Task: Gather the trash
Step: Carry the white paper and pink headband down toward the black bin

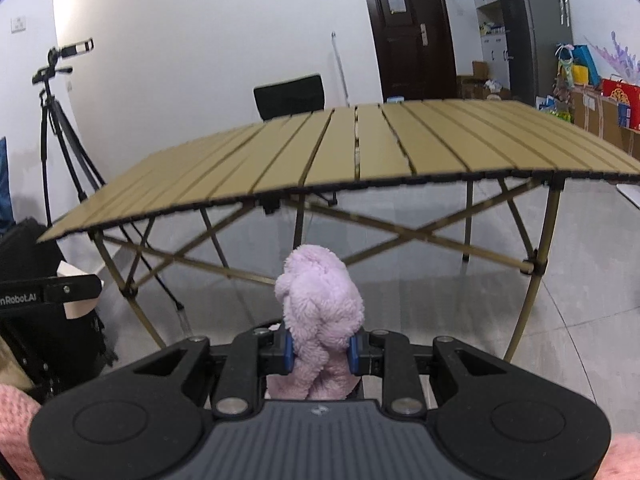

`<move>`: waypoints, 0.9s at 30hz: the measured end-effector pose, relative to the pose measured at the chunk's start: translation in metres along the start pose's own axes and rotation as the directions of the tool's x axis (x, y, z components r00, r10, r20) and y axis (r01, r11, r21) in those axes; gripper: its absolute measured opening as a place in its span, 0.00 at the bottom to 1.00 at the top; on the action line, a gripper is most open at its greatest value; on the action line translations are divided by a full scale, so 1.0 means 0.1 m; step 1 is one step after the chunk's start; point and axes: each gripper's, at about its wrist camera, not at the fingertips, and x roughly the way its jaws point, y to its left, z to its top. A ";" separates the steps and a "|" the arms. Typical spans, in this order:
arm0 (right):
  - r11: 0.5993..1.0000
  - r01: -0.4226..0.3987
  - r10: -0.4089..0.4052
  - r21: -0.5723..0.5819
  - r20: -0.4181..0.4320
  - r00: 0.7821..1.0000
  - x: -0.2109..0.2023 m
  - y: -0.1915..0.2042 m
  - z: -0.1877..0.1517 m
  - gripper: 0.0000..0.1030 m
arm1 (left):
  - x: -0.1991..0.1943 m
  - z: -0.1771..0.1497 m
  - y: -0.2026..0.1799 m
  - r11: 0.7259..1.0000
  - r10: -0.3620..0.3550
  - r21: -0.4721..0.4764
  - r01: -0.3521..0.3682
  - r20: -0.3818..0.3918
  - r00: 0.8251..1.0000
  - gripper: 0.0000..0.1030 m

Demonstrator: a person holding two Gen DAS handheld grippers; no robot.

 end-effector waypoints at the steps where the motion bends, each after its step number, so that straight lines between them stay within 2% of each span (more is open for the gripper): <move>1: 1.000 0.001 -0.001 -0.003 -0.010 1.000 0.02 0.01 -0.03 0.23 | 0.02 -0.03 0.01 1.000 0.001 -0.003 -0.001 -0.008 1.000 0.25; 15: 0.999 0.037 -0.035 0.006 -0.169 0.985 0.36 -0.10 -0.57 0.23 | 0.40 -0.53 0.11 1.000 0.016 0.004 -0.016 -0.158 0.987 0.25; 27: 0.997 0.070 -0.063 0.018 -0.251 0.966 0.60 -0.26 -0.73 0.23 | 0.77 -0.68 0.19 0.999 0.045 -0.006 -0.049 -0.284 0.958 0.25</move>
